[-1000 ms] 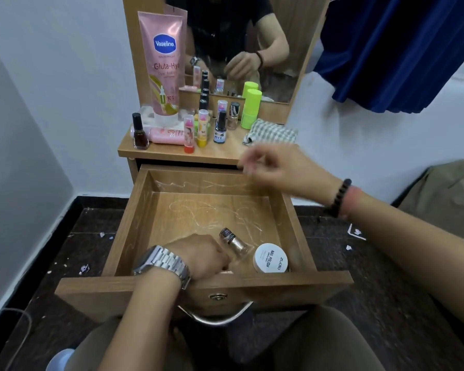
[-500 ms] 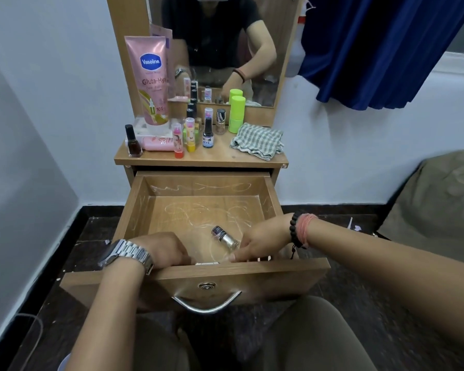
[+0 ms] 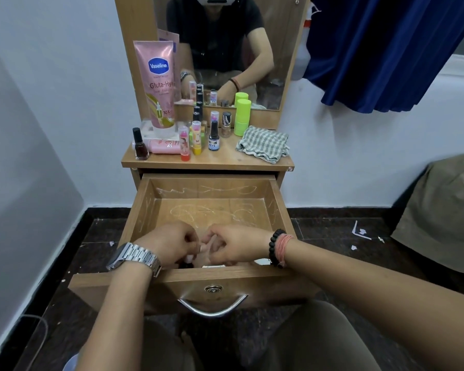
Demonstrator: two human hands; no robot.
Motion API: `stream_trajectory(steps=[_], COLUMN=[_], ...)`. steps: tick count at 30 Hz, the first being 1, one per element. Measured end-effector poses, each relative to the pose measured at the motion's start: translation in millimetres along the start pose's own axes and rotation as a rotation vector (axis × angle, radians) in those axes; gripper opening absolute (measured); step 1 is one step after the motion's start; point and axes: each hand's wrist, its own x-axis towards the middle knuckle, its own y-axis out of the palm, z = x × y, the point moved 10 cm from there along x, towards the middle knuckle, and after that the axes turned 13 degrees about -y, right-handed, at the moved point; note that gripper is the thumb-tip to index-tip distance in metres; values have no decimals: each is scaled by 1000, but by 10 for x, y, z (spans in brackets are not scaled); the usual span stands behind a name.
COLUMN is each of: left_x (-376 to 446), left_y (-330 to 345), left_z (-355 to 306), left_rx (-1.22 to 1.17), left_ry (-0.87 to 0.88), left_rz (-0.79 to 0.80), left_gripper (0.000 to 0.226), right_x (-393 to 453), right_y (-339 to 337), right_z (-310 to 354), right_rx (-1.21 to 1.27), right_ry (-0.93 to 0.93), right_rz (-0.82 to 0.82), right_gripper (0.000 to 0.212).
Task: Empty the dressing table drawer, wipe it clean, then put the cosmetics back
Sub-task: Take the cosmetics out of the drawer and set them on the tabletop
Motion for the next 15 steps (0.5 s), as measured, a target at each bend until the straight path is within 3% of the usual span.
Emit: stream_trajectory(steps=[2,8,12,15], left_x=[17,-45,-164,-203], left_y=[-136,-427,-611,-661], left_z=[-26,-107,-91,-33], left_rx=[-126,-551,-822,-888], left_ry=[22,118,195,190], left_rz=[-121,-324,-455,-532], left_gripper=[7,4,14,10], right_x=[49,92,12,-59], right_y=[10,-244,-636,-974], right_z=[80,160,183,71], right_rx=[15,22,-81,93], right_ry=[-64,-138,-157,-119], right_rz=[-48,-271,-491,-627], right_gripper=[43,30,12,19])
